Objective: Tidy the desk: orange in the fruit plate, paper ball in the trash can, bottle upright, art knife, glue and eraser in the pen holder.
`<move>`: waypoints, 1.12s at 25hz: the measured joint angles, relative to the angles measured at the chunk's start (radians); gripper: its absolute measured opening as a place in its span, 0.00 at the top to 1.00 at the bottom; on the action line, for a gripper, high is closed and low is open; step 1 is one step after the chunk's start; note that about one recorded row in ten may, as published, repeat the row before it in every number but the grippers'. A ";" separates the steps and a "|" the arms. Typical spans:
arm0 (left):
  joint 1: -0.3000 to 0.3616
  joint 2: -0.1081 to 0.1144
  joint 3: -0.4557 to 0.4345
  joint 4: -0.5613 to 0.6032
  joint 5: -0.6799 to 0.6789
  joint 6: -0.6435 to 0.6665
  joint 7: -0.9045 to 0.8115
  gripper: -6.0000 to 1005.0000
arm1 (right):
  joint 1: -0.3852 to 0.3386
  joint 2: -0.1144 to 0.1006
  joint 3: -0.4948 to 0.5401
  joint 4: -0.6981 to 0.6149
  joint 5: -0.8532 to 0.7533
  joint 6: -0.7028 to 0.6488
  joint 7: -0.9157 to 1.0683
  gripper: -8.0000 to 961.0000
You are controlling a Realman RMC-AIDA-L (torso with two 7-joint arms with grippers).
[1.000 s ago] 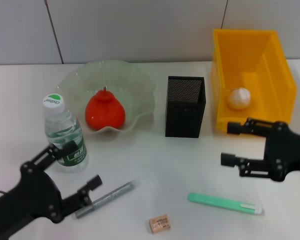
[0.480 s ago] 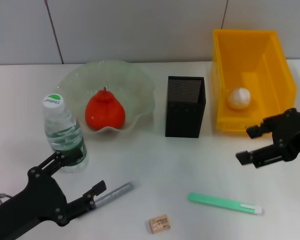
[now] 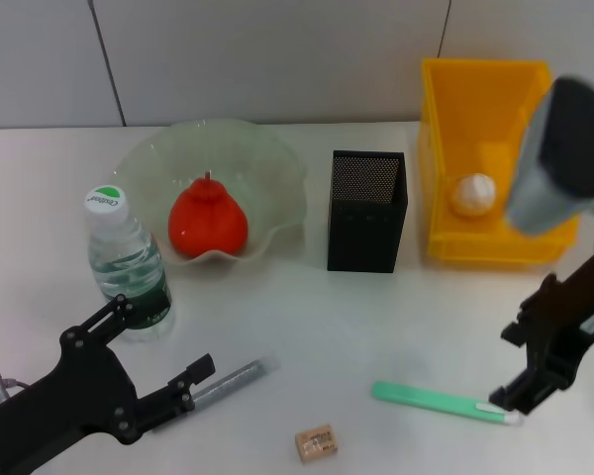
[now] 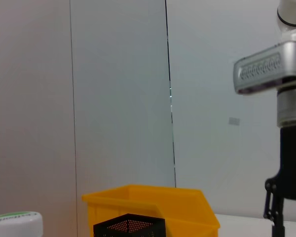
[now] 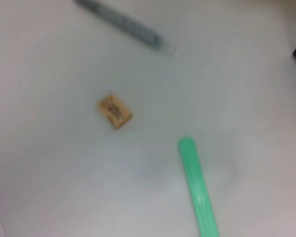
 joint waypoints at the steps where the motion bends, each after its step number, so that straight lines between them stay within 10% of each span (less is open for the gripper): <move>1: 0.000 0.000 0.000 0.000 0.000 0.000 0.000 0.18 | -0.002 0.004 -0.027 0.001 -0.015 0.004 0.000 0.20; 28: 0.000 0.000 0.000 -0.015 0.002 -0.002 0.009 0.18 | -0.012 0.019 -0.253 -0.186 -0.084 0.230 0.002 0.32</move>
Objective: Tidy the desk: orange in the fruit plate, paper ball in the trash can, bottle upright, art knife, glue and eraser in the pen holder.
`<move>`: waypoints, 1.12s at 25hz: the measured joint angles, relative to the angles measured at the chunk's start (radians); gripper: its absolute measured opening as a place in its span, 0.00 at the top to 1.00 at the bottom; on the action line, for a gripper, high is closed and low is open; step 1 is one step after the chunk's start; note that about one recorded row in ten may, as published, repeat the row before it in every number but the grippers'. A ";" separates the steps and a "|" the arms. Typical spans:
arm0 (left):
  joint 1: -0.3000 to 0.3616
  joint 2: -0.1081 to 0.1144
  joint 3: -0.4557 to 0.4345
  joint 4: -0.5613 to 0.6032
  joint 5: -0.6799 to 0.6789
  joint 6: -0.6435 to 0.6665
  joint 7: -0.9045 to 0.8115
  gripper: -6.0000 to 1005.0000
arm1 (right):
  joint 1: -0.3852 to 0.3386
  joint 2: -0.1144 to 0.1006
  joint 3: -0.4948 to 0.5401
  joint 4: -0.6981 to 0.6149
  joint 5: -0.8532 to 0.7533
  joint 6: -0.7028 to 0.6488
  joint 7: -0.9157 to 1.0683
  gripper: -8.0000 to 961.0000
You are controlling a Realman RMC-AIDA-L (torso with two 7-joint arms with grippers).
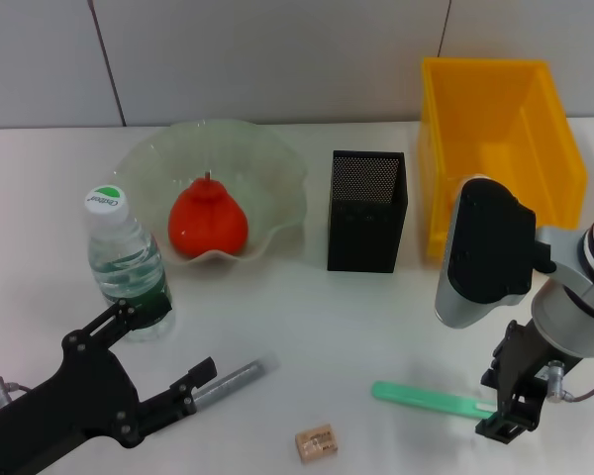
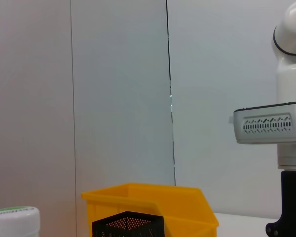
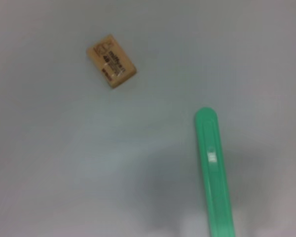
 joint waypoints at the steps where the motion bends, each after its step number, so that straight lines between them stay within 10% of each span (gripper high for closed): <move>1: 0.000 0.000 0.000 0.000 0.000 0.000 0.000 0.18 | 0.000 0.000 -0.002 -0.004 0.000 0.003 -0.001 0.35; 28: -0.003 0.002 0.023 -0.005 0.000 0.008 0.002 0.18 | 0.005 0.000 -0.039 -0.041 -0.002 0.046 -0.010 0.64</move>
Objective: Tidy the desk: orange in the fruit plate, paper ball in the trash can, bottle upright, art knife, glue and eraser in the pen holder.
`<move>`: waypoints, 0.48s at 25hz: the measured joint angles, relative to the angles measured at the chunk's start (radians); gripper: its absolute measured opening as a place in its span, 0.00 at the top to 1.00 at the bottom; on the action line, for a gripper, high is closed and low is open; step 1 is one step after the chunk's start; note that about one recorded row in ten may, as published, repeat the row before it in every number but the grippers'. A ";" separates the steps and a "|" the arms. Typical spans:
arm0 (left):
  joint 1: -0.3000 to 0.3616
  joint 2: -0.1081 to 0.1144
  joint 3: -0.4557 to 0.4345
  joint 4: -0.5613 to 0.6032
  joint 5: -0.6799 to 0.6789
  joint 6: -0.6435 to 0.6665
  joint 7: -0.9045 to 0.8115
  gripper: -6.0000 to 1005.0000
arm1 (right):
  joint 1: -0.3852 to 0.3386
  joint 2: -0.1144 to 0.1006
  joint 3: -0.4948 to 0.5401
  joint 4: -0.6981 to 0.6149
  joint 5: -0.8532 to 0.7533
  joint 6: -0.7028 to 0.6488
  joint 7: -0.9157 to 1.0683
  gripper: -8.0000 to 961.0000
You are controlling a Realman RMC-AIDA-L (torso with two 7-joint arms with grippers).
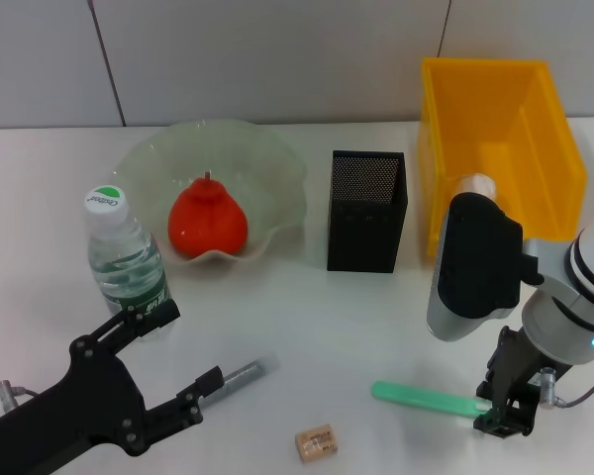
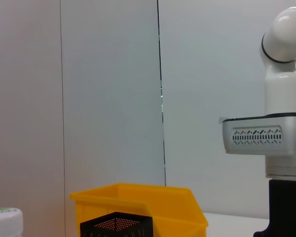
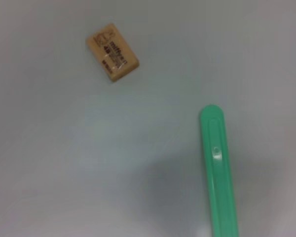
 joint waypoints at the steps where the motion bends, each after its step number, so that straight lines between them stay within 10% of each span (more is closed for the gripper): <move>1: 0.000 0.000 0.000 0.000 0.000 0.000 0.000 0.18 | 0.001 0.000 0.000 -0.005 0.000 0.001 0.000 0.65; 12: -0.010 0.000 0.000 -0.002 0.008 -0.004 0.000 0.18 | 0.002 0.000 0.000 -0.022 -0.001 0.011 -0.001 0.68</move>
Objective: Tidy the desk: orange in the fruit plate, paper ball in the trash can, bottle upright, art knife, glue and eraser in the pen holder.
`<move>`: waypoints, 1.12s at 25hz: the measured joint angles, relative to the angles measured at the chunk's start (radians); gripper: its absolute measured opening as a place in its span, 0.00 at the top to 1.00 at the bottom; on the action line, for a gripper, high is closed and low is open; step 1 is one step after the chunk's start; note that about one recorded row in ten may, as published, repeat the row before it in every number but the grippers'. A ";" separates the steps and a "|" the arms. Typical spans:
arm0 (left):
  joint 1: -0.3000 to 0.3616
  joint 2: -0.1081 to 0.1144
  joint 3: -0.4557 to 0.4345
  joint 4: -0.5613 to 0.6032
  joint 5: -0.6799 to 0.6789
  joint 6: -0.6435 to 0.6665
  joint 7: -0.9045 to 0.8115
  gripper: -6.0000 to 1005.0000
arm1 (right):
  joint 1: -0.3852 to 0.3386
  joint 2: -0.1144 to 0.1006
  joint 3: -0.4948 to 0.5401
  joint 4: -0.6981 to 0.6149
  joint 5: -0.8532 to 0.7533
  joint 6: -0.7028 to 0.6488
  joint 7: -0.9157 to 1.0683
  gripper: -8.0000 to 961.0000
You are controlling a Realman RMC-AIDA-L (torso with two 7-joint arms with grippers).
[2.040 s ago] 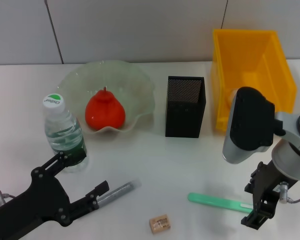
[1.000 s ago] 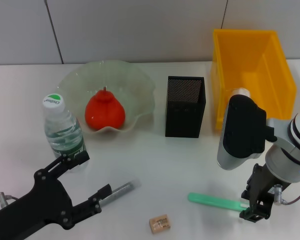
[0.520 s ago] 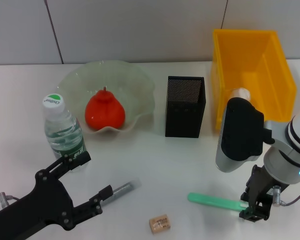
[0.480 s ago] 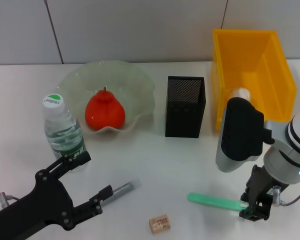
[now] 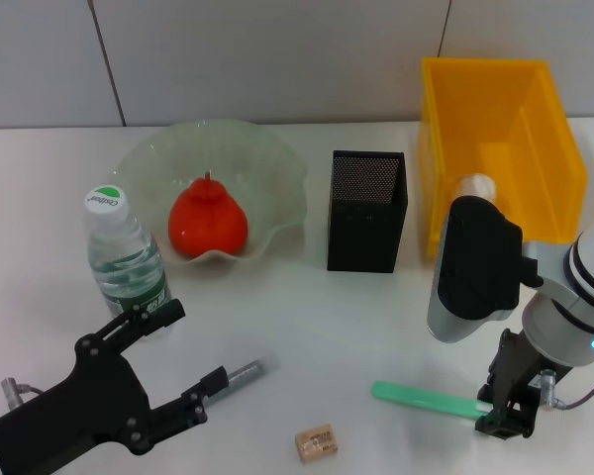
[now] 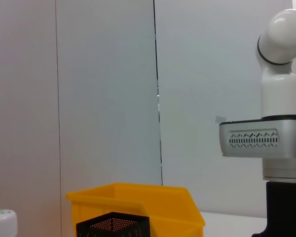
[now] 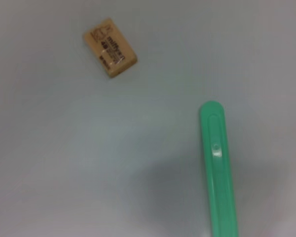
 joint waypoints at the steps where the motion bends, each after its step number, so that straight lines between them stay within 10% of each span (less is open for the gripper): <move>1: 0.000 0.000 0.000 0.000 0.000 -0.002 0.000 0.18 | 0.000 0.000 0.000 0.000 0.000 0.000 -0.001 0.68; 28: -0.005 0.000 0.000 0.004 -0.002 -0.002 0.000 0.18 | -0.011 -0.004 0.114 0.219 0.018 -0.085 -0.087 0.81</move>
